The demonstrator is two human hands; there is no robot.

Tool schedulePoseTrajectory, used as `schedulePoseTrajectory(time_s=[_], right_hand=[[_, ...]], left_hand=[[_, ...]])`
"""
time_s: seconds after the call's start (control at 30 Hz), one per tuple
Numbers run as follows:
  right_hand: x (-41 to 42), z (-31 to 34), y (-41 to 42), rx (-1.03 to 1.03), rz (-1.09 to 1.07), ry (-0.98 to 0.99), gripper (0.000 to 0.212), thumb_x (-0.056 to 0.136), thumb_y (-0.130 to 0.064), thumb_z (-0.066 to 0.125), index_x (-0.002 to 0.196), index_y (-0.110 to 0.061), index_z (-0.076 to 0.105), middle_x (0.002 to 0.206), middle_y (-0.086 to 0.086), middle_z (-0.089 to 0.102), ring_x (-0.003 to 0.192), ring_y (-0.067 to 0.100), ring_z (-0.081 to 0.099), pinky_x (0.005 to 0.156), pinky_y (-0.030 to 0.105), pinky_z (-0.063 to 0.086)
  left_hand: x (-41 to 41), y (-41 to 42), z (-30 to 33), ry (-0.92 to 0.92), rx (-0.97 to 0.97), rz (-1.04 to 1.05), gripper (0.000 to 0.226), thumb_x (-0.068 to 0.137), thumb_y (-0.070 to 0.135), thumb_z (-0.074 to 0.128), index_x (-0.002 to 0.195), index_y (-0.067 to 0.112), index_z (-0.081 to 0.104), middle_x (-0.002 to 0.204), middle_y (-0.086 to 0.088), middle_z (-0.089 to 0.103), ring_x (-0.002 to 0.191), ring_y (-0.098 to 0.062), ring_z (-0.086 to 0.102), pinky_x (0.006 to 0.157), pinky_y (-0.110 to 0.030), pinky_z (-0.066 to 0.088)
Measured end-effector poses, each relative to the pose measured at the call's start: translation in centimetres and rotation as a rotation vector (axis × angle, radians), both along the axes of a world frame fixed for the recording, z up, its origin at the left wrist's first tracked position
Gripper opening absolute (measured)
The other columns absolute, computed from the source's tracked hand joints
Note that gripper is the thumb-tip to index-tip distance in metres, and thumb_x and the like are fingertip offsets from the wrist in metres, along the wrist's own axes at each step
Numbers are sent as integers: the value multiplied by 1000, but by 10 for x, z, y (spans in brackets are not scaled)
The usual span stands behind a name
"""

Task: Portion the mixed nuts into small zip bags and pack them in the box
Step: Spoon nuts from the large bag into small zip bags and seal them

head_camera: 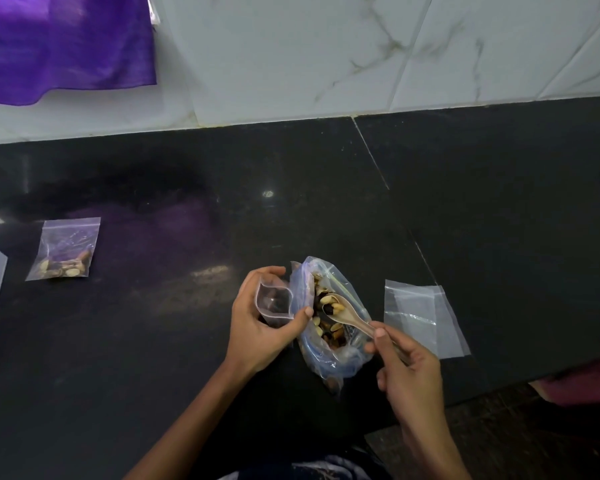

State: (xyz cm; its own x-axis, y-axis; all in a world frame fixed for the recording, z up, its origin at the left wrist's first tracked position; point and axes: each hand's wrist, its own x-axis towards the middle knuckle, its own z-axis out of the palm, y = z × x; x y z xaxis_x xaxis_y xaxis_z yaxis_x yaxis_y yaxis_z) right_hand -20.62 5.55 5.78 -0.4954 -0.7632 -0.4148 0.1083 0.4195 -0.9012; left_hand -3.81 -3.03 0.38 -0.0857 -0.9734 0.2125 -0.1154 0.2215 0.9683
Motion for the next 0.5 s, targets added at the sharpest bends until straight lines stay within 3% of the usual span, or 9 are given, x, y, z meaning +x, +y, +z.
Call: schedulePoseTrajectory(time_s=[0.13,0.37,0.5], right_hand=[[-3,0,5,27,2,6,18,92,-14,56,91,-24,70,61,-3,66,36,2,40,35,13,33],[2,41,5,-62,20,5,15,89,-19,58,88,-27,71,65,-3,68,36,5,41,36,14,35],[26,48,2,-196,167,196,17,81,-36,57,94,-42,67,78,-12,70,49,0,55,47,15,44]], left_hand=[[2,1,3,-43,-19,2,35,66,38,78,94,30,59,102,9,64,95,-19,63,79,-34,54],[0,2,1,-97,-48,11,34,66,39,80,90,20,64,87,0,67,81,-25,65,68,-47,54],[-3,3,4,-59,-44,0,33,66,31,81,91,18,63,85,-1,68,79,-24,66,69,-49,53]])
